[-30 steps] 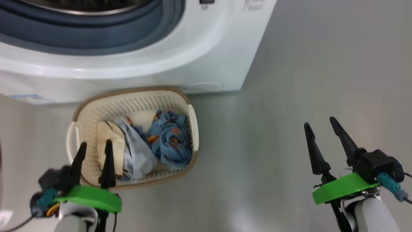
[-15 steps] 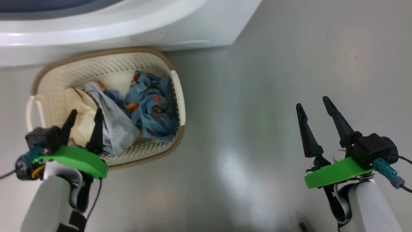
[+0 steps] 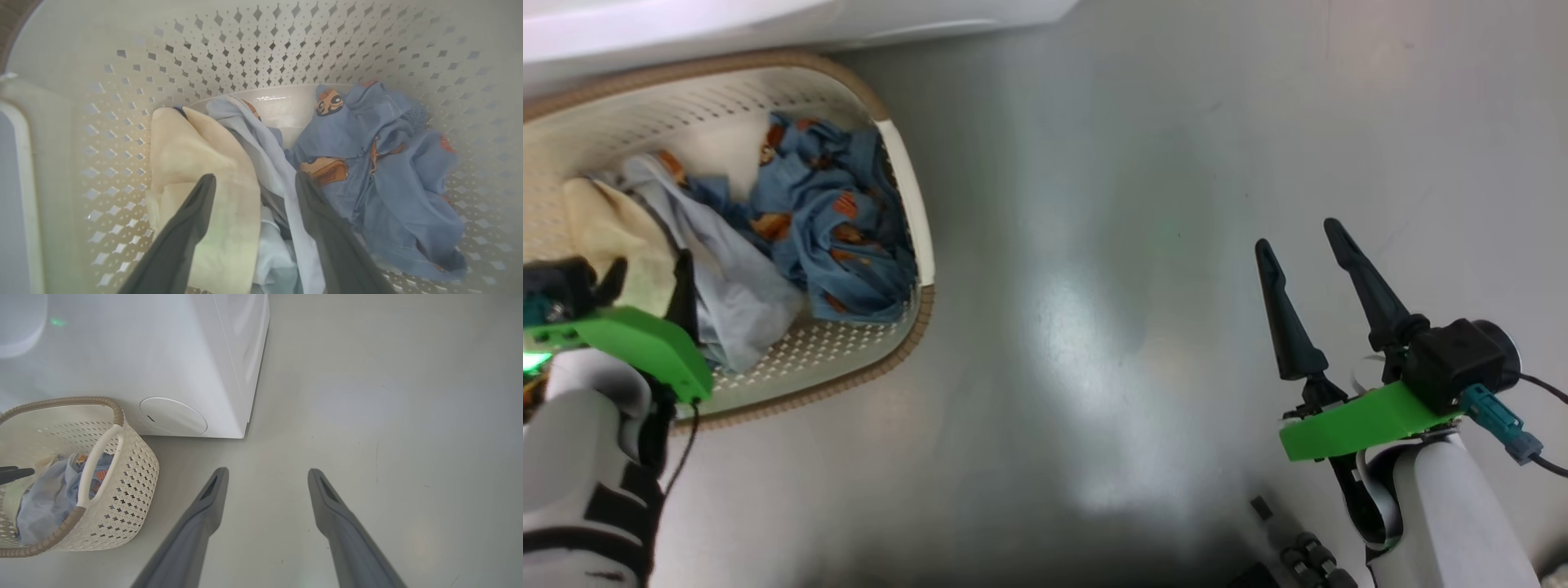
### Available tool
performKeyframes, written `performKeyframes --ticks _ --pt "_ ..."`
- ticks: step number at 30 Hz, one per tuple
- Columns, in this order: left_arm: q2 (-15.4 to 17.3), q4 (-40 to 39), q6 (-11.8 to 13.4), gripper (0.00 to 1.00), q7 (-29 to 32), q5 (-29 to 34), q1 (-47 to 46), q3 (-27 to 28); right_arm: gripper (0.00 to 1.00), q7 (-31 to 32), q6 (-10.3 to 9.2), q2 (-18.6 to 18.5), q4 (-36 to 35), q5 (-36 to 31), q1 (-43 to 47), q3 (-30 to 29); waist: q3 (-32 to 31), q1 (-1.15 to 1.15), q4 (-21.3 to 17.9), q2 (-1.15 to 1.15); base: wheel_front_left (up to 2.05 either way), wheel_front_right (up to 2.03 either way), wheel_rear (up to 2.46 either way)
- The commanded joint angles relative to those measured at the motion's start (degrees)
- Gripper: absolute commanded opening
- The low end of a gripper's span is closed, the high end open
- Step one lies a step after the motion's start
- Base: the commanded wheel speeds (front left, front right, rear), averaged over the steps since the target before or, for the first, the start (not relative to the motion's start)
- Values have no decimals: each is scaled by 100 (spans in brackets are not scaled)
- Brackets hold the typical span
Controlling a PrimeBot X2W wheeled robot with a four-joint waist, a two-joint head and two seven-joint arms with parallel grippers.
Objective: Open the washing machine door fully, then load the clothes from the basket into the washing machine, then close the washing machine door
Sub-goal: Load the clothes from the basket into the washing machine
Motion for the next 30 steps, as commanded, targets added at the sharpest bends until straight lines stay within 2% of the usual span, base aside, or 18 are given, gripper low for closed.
performKeyframes --ticks 1,10,16,23,24,26,30 --pt "295 102 23 100 -8 36 13 125 100 -68 9 51 -133 64 129 144 212 0 -171 0 0 0 0" --pt "441 903 163 100 228 157 -538 -46 100 -68 9 53 -94 301 139 255 451 0 -319 0 0 0 0" --pt "614 1218 538 100 503 446 -780 -319 100 -68 9 54 -111 424 127 358 539 0 -453 0 0 0 0" --pt "677 1379 760 100 992 706 -1060 -633 100 -68 9 54 -154 521 170 424 614 0 -554 0 0 0 0" --pt "674 1397 765 78 1081 716 -1077 -658 100 -68 9 54 -154 546 170 428 613 0 -565 0 0 0 0" --pt "645 1429 765 0 1250 692 -1087 -671 100 -68 9 54 -150 565 159 434 592 0 -578 0 0 0 0" --pt "535 1462 757 0 1380 584 -1034 -639 100 -68 9 54 -161 565 120 398 481 0 -556 0 0 0 0"
